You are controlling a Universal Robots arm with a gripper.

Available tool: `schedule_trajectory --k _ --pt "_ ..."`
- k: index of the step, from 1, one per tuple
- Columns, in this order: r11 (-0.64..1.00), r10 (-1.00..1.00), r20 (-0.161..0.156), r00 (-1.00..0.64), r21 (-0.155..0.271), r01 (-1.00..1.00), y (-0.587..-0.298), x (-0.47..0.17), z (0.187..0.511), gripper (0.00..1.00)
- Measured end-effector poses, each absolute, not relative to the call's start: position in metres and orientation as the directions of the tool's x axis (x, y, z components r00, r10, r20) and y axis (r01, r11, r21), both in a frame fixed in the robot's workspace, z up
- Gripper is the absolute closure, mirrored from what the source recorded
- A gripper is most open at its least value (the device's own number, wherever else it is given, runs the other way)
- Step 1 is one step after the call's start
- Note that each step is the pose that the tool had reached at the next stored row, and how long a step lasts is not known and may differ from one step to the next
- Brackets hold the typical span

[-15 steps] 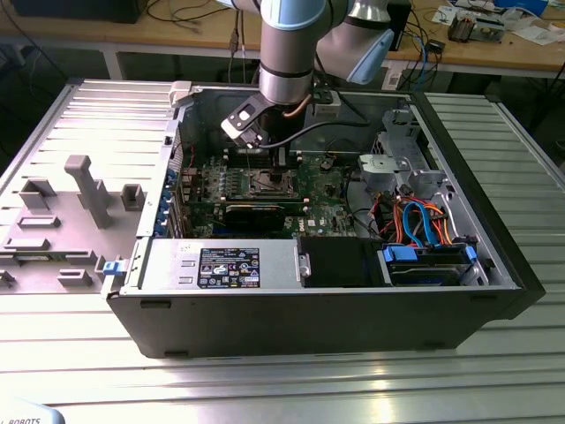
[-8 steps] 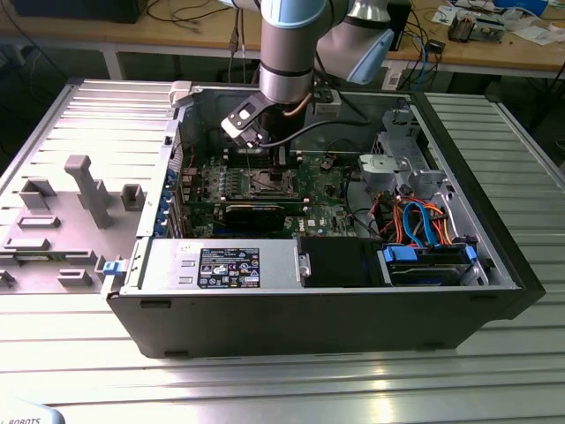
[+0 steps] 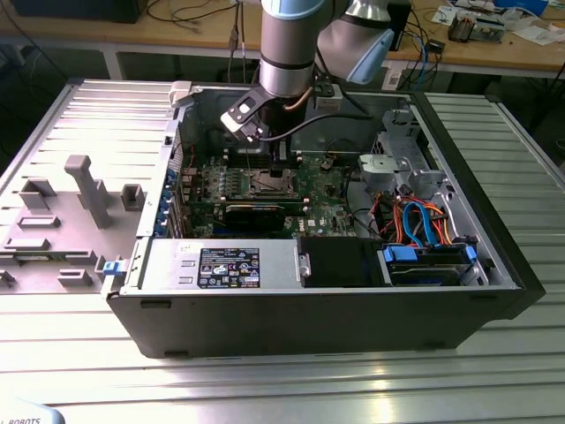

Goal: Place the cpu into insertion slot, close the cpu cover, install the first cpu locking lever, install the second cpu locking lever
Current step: 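Install the first cpu locking lever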

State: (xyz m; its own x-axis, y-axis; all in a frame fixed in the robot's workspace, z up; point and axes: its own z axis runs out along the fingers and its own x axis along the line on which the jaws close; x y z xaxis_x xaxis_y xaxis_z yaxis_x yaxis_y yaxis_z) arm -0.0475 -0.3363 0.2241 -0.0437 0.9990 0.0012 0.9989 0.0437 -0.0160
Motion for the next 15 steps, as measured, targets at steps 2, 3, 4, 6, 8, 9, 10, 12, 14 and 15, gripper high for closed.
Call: schedule_trajectory --k 2,3,4,6,8,9,10,12,14,15 --pt "0.044 0.999 -0.001 -0.044 -0.016 0.999 -0.3363 -0.0475 0.2262 0.89" --pt "0.044 0.999 -0.001 -0.044 -0.016 0.999 -0.3363 -0.0476 0.2270 0.89" --pt "0.044 0.999 -0.002 -0.044 -0.016 0.999 -0.3363 -0.0475 0.2277 0.89" --pt "0.044 0.999 -0.004 -0.044 -0.016 0.999 -0.3363 -0.0475 0.2289 0.89" --pt "0.044 0.999 -0.004 -0.044 -0.016 0.999 -0.3363 -0.0475 0.2291 0.89" --pt "0.044 0.999 -0.004 -0.044 -0.016 0.999 -0.3363 -0.0475 0.2293 0.89" --pt "0.044 0.999 -0.004 -0.044 -0.016 0.999 -0.3363 -0.0475 0.2294 0.89" --pt "0.044 0.999 -0.004 -0.044 -0.016 0.999 -0.3363 -0.0475 0.2295 0.89" --pt "0.044 0.999 -0.004 -0.044 -0.017 0.999 -0.3364 -0.0476 0.2307 0.89" --pt "0.044 0.999 -0.004 -0.044 -0.016 0.999 -0.3363 -0.0476 0.2317 0.89"
